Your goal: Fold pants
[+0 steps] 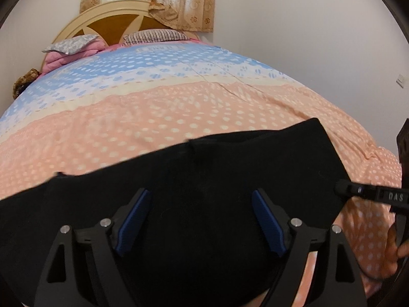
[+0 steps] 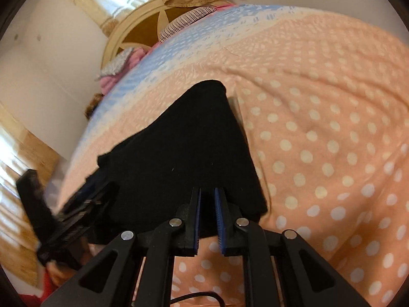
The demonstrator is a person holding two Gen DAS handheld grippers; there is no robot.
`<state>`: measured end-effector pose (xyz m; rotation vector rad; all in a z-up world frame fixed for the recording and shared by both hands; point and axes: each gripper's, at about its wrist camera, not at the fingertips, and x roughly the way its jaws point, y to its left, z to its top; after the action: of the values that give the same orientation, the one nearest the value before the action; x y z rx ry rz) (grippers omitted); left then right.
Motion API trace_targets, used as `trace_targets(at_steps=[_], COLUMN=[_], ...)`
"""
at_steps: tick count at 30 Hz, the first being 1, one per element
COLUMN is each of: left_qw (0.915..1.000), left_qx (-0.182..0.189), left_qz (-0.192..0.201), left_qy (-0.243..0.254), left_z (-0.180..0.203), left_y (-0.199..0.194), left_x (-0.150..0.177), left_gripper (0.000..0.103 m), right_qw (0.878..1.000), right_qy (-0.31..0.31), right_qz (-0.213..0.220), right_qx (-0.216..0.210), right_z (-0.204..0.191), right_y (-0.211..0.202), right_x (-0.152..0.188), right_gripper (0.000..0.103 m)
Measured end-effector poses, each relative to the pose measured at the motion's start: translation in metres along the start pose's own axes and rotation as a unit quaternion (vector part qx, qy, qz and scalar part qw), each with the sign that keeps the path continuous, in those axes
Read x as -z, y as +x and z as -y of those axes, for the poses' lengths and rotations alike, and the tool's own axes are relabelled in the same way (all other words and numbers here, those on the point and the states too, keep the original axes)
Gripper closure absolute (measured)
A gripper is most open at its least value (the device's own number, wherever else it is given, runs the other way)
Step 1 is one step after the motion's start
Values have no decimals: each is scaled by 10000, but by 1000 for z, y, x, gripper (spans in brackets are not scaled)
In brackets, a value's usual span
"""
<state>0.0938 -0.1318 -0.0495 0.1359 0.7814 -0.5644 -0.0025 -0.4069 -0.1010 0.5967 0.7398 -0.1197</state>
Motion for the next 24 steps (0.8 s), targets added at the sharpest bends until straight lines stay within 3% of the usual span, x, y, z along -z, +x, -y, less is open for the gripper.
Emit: trace_targets(at_steps=[2, 4, 8, 10, 14, 19, 24], left_qw=[9996, 9977, 9839, 9705, 9433, 9190, 9078], left_qx=[-208, -497, -1446, -2012, -2703, -2903, -2490], left_qz=[160, 346, 623, 692, 659, 527, 518], left_qy=[-71, -292, -842, -1135, -1810, -2615, -3336], left_z=[-22, -54, -126, -164, -225, -269, -283], left_y=[-20, -44, -90, -111, -133, -138, -137], left_x=[4, 12, 34, 46, 72, 104, 133], left_gripper=[18, 10, 9, 9, 9, 9, 9], right_qw=[9997, 9983, 9870, 9827, 9672, 9613, 9565], right_qy=[-57, -254, -1190, -1460, -2108, -2371, -2602], right_qz=[168, 504, 846, 676, 171, -14, -318], right_qx=[139, -132, -671, -921, -1405, -1403, -1284], right_z=[-10, -28, -96, -126, -196, -245, -261], right_y=[-10, -22, -19, -4, 37, 73, 103], right_x=[1, 3, 18, 26, 46, 69, 95], right_gripper=[91, 91, 91, 91, 91, 91, 91])
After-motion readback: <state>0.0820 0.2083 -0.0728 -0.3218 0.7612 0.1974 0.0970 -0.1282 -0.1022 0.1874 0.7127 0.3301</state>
